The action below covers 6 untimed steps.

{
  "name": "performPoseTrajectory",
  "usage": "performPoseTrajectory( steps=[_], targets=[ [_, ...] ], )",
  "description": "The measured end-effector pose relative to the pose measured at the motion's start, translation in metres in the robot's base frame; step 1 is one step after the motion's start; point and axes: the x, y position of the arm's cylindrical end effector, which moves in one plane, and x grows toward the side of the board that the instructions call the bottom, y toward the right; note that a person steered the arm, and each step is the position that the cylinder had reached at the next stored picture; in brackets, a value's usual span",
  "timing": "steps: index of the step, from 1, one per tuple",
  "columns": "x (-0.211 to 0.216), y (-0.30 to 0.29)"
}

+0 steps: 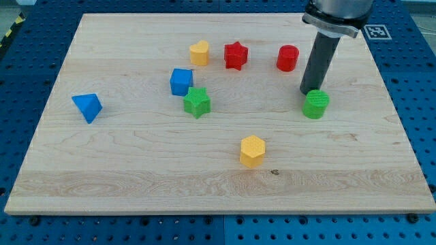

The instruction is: Push the green circle towards the top right of the yellow hexagon

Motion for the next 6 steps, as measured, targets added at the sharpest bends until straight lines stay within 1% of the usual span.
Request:
performPoseTrajectory(
  steps=[2, 3, 6],
  targets=[
    [-0.009, 0.032],
    [-0.007, 0.032],
    [0.049, 0.032]
  ],
)
